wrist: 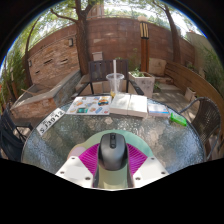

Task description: Arrange mouse

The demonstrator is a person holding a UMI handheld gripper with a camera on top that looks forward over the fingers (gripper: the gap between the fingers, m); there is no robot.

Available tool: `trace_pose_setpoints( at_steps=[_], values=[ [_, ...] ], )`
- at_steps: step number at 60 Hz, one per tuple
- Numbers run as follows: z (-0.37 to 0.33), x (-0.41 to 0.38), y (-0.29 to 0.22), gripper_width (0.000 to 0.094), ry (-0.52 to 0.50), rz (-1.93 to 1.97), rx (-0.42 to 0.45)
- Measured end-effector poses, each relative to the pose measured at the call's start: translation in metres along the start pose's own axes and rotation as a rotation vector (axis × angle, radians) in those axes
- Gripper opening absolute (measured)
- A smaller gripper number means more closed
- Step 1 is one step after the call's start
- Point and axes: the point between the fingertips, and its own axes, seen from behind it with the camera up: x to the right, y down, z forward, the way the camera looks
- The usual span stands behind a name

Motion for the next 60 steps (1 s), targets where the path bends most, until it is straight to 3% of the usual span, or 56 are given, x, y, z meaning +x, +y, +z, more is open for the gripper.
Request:
trace_pose_setpoints(
  at_steps=[11,13,16,17,35,60],
  values=[
    [0.014,0.007,0.048,0.0558,-0.025,-0.017,-0.092],
    [0.009,0.008,0.046,0.0644,-0.013,-0.022,-0.089],
    [-0.002,0.006,0.040,0.0859,-0.013,-0.029,-0.073],
    [-0.009,0.005,0.037,0.0877,-0.008,-0.030,-0.067],
    [-0.153,-0.017,0.001,0.0860,0.029,-0.069,0.048],
    [-0.320,-0.033,0.044,0.0856,0.103,-0.096,0.100]
  ],
)
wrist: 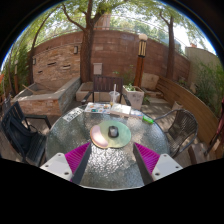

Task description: Arrange mouse

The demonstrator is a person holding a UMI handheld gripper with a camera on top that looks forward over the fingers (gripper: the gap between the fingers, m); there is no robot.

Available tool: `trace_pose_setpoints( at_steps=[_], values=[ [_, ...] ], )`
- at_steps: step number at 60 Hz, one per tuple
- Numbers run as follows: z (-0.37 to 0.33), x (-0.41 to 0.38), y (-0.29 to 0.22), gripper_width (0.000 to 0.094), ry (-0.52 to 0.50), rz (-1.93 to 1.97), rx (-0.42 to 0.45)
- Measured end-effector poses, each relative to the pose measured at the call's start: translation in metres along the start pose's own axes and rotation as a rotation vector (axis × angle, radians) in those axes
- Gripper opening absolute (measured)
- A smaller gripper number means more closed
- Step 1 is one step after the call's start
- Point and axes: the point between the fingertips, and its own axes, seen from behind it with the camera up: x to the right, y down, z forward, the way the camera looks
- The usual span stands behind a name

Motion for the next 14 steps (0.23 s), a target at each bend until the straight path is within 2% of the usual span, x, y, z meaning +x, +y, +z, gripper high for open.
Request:
trace_pose_setpoints(
  at_steps=[14],
  values=[
    [-0.023,-0.003,0.008,0.0858,0.005,0.010,0.002]
  ],
)
